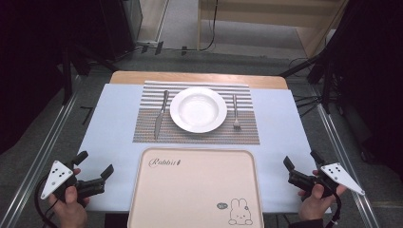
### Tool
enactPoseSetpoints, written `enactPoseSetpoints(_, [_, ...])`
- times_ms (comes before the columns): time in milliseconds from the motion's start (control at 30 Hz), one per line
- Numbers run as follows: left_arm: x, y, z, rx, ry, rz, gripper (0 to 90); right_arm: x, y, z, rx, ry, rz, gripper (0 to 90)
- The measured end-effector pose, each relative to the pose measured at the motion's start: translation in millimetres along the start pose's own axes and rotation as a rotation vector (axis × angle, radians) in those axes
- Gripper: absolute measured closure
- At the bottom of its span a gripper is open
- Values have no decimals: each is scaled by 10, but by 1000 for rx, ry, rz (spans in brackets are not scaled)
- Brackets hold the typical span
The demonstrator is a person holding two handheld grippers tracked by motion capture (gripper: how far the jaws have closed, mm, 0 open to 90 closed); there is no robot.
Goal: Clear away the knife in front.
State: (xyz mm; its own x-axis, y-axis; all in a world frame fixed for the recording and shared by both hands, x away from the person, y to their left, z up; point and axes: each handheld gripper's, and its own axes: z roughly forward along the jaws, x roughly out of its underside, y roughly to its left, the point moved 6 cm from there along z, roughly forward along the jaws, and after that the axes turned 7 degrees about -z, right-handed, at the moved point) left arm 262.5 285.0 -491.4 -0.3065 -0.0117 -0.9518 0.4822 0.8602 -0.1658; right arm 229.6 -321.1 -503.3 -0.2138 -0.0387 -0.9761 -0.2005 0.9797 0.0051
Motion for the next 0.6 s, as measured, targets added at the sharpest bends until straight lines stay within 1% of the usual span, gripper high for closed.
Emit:
enactPoseSetpoints(100, [-34, -51, 49, -2, 10, 33, 0, 3, 36, 21, -19, 6, -11, 0])
enactPoseSetpoints(133, [-47, -68, 64, -6, 15, 41, 0, 3, 36, 21, -19, 6, -11, 0])
enactPoseSetpoints(167, [-61, -89, 81, -4, 16, 47, 0, 3, 60, 29, -22, 12, -23, 0])
enactPoseSetpoints(233, [-98, -125, 109, -2, 18, 60, 0, -6, 77, 26, -24, 7, -34, 0])
enactPoseSetpoints(267, [-126, -136, 116, -4, 15, 61, 0, -6, 77, 26, -24, 7, -34, 0])
enactPoseSetpoints(300, [-154, -151, 123, 5, 16, 59, 0, -8, 85, 23, -28, 7, -34, 0])
enactPoseSetpoints(367, [-214, -173, 140, 7, 14, 62, 0, -8, 96, 17, -29, 10, -34, 0])
enactPoseSetpoints(400, [-240, -185, 149, 27, 22, 62, 0, -12, 97, 15, -30, 8, -41, 0])
enactPoseSetpoints(467, [-294, -198, 188, 36, 30, 46, 0, -15, 99, 14, -30, 6, -41, 0])
enactPoseSetpoints(500, [-321, -206, 207, 46, 27, 47, 0, -19, 104, 15, -30, 6, -44, 0])
enactPoseSetpoints(533, [-345, -209, 231, 36, 23, 43, 0, -19, 109, 17, -31, 7, -44, 0])
enactPoseSetpoints(600, [-393, -222, 286, 51, 18, 35, 0, -13, 118, 20, -37, 10, -49, 0])
